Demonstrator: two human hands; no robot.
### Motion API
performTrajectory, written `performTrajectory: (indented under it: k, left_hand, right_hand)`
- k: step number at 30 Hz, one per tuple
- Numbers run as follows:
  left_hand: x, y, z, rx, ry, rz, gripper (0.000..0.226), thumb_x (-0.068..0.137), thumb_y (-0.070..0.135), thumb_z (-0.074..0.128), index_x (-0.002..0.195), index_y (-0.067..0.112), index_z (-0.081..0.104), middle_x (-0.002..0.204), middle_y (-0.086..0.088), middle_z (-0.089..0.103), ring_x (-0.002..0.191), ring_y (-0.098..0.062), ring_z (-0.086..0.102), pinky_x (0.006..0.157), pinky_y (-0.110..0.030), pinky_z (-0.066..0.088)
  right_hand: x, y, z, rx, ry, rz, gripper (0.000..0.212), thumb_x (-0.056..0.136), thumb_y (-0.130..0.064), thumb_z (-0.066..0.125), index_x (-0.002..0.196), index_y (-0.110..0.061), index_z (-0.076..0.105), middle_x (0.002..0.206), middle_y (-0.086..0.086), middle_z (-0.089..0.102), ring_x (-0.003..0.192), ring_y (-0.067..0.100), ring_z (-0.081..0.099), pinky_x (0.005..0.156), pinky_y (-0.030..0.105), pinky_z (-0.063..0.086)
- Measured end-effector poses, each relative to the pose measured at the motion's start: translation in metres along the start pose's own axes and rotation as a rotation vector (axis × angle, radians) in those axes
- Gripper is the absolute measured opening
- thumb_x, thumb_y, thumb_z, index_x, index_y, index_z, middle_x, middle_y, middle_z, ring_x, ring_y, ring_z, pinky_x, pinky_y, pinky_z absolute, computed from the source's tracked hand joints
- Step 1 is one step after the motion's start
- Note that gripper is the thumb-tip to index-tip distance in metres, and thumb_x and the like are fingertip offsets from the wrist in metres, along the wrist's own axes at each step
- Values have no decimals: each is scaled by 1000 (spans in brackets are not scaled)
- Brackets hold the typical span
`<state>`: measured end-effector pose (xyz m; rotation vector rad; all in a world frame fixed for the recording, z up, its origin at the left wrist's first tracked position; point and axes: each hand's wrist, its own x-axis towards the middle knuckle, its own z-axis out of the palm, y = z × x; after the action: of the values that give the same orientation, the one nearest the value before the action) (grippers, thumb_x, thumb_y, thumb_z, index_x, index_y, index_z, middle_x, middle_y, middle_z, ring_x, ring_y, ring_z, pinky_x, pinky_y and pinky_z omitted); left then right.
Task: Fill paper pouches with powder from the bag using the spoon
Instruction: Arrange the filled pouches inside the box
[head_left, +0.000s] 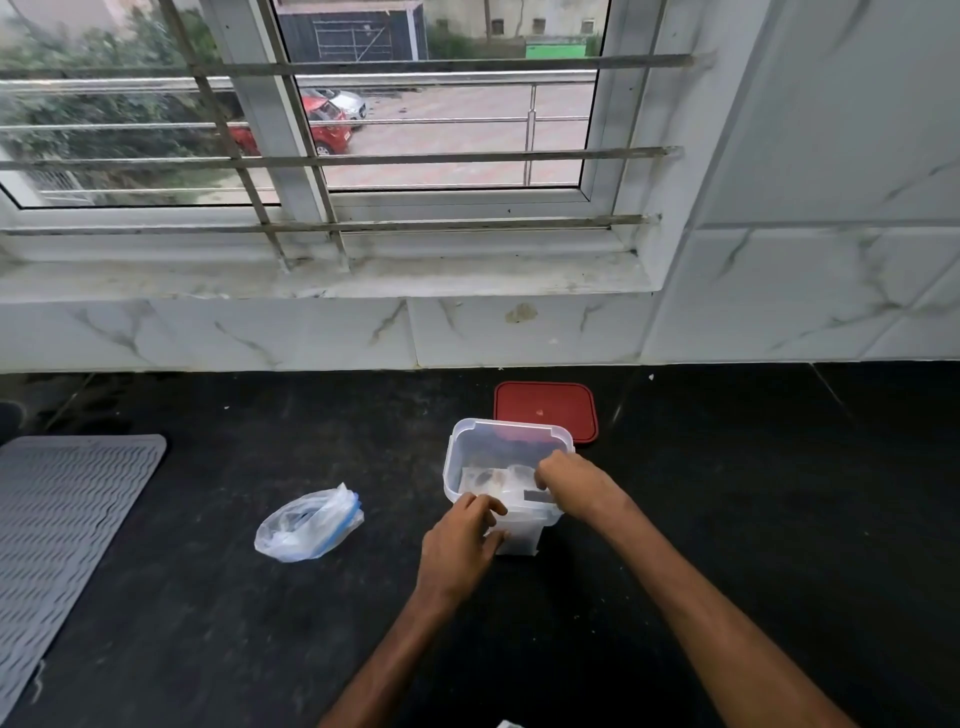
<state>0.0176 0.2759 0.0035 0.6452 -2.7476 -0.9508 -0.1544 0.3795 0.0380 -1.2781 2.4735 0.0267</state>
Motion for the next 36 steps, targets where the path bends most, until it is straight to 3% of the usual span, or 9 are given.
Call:
performTrajectory:
  k: [4,7,10,13,19,22,26,30,36]
  left_hand:
    - [2,0,0,-12,28,-1,10,89,31,70,96,27,65,107,15,56,95,-2,58,77,-22,56]
    - [1,0,-3,-38,25,23,8,89,26,70,94,25,64,108,14,56,99,-3,56,78,-18,53]
    - [-4,2,-9,-113,59,9,7,91,24,67,91,29,61,98,17,64,92,-1,62,75,-15,51]
    - [-5,4,-15,-206,86,15,10,90,20,68,90,29,63,92,18,67,86,0,65,74,-24,58]
    - [-6,11,-27,-421,180,44,19,85,12,74,90,27,63,88,12,68,78,-10,66,65,-32,58]
    - [-6,10,-34,-453,210,62,20,82,17,78,95,27,66,89,14,69,77,-12,67,65,-24,55]
    - [-5,6,-41,-458,243,58,10,80,18,79,83,19,70,84,15,70,72,-9,67,60,-18,51]
    - [-4,2,-40,-441,224,43,9,81,17,79,83,22,71,85,16,71,75,-12,66,62,-26,53]
    - [-3,7,-40,-302,195,7,8,87,22,73,83,23,66,83,14,66,80,-3,61,62,-9,43]
  right_hand:
    - [-5,1,-7,167,170,-19,37,89,-2,65,122,-17,67,116,5,69,102,21,67,89,33,56]
    - [-23,-12,-16,333,321,-77,26,91,-21,69,117,-17,71,114,2,72,101,17,68,91,35,55]
    - [-42,-23,-18,407,190,-133,33,90,-33,69,121,-19,69,118,-2,71,103,11,65,93,33,54]
    - [-50,-27,-11,345,76,-128,42,86,-39,72,125,-25,64,127,-6,65,111,11,61,97,31,50]
    - [-56,-34,-6,374,240,-156,13,92,-30,67,101,-21,71,107,-5,67,96,6,59,90,26,52]
    - [-57,-35,-8,439,301,-177,10,92,-28,67,97,-20,72,103,-7,69,95,3,59,84,15,45]
    - [-54,-35,-11,532,309,-167,9,88,-27,72,97,-23,74,98,-8,71,91,4,62,83,20,52]
    - [-51,-34,-9,581,308,-160,10,87,-28,74,96,-25,74,96,-14,69,87,0,62,82,19,53]
    - [-51,-38,-7,581,318,-168,12,86,-30,74,97,-25,72,100,-14,68,92,1,61,84,21,52]
